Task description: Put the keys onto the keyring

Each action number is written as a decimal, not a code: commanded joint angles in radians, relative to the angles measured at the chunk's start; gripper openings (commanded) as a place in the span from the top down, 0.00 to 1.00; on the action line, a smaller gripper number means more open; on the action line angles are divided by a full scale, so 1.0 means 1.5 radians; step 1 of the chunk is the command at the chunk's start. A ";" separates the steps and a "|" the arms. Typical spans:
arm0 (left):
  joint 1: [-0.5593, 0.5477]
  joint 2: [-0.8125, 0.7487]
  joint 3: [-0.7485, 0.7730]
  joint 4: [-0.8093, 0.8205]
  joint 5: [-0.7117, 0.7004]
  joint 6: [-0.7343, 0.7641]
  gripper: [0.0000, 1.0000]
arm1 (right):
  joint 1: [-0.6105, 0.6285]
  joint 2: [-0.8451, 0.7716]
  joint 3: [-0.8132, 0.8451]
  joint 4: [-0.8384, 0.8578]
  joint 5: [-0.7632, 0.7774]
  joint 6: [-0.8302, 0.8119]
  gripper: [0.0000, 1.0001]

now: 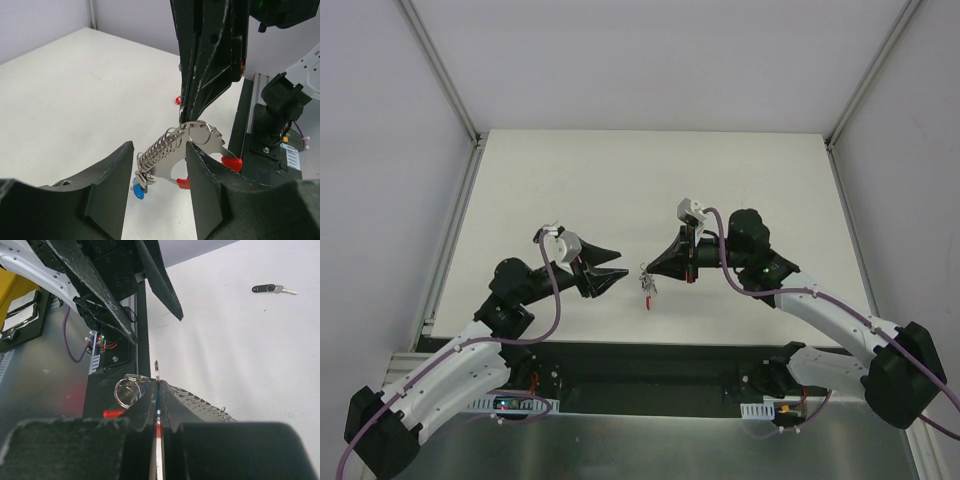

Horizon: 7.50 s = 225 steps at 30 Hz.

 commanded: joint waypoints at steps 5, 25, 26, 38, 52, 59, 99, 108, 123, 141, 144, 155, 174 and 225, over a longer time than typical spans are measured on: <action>0.007 0.088 0.050 0.059 0.087 -0.035 0.55 | -0.001 -0.026 0.038 0.031 -0.014 -0.012 0.98; 0.007 0.116 0.085 -0.119 0.050 0.086 0.47 | 0.099 0.021 0.316 -0.644 0.429 -0.431 0.99; 0.008 0.114 0.078 -0.119 0.041 0.074 0.46 | 0.102 0.028 0.315 -0.644 0.435 -0.438 0.99; 0.005 0.009 -0.099 -0.059 -0.001 -0.062 0.40 | 0.178 0.112 0.246 -0.612 0.384 -0.429 0.99; -0.005 0.122 -0.193 0.273 0.058 -0.083 0.43 | 0.207 0.131 0.188 -0.566 0.321 -0.410 0.99; -0.010 0.213 -0.151 0.342 0.135 -0.051 0.48 | 0.210 0.123 0.177 -0.555 0.316 -0.409 0.99; -0.095 0.480 -0.034 0.392 0.222 0.012 1.00 | 0.211 0.080 0.158 -0.523 0.302 -0.380 0.98; -0.095 0.443 -0.082 0.437 0.156 0.019 1.00 | 0.100 -0.038 0.023 -0.362 0.272 -0.220 0.64; -0.096 0.502 -0.118 0.630 0.137 -0.057 1.00 | 0.068 -0.026 -0.053 -0.216 0.201 -0.160 0.64; -0.095 0.482 -0.117 0.563 0.048 -0.014 1.00 | 0.069 0.030 -0.051 -0.196 0.207 -0.135 0.63; -0.096 0.479 -0.099 0.442 0.031 0.016 1.00 | 0.068 0.013 -0.051 -0.219 0.288 -0.123 0.62; -0.096 0.535 -0.029 0.239 -0.024 0.028 0.95 | 0.066 0.015 -0.020 -0.315 0.401 -0.088 0.59; -0.088 0.534 0.080 0.064 -0.088 0.020 0.61 | 0.053 0.017 0.034 -0.416 0.441 -0.080 0.52; 0.292 0.051 0.251 -0.686 -0.453 0.020 0.01 | 0.287 0.592 0.577 -0.806 0.717 -0.081 0.66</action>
